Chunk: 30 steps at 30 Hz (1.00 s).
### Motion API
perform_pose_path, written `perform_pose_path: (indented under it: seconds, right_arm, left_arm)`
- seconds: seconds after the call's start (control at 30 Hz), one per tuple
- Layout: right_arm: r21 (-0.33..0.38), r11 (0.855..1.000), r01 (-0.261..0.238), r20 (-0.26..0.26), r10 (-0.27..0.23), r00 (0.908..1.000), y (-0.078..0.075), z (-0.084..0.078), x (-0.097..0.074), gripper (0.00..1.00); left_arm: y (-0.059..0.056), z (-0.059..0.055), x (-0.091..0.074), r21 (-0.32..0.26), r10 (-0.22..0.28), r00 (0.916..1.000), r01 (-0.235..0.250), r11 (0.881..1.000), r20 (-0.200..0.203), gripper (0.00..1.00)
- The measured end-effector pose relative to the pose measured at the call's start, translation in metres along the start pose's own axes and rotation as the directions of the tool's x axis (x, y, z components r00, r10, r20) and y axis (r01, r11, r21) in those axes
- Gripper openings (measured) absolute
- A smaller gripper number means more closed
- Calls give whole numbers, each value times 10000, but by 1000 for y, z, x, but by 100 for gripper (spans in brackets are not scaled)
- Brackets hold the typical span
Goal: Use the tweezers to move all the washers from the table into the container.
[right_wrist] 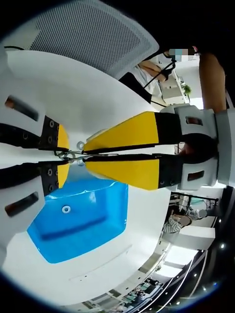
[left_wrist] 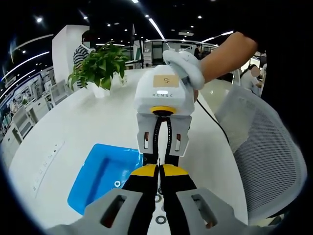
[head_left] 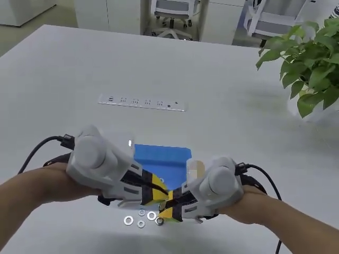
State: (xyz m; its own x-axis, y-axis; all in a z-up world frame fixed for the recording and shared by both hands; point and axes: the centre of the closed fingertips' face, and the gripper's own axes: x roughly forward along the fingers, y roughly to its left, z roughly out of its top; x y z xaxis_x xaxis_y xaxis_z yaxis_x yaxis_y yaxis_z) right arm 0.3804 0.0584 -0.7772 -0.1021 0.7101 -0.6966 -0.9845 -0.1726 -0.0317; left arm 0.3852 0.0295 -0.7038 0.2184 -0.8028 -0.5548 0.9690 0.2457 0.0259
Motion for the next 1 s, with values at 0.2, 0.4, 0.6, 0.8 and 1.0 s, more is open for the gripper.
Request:
perform_pose_path:
  seconds: [0.2,0.4,0.6,0.8,1.0]
  right_arm:
    - [-39,10000,1,-36,-1,10000,1,1,0,8]
    - [-47,10000,19,27,-18,10000,1,3,-3,8]
    - [-23,10000,48,115,-47,9999,1,7,-5,8]
    - [8,10000,82,206,-82,9998,1,12,-11,8]
    - [-84,9999,113,259,-110,9996,2,18,-15,9]
  left_arm:
    - [0,0,-1,-41,47,10000,-47,10000,-43,6]
    - [-1,0,-2,-151,93,9999,-93,9998,-48,7]
    - [-2,1,-2,-109,149,9999,-150,9998,-82,10]
    - [-3,1,-8,-380,174,9998,-174,9991,1,18]
    - [-4,-2,-16,-816,355,9993,-346,9961,91,28]
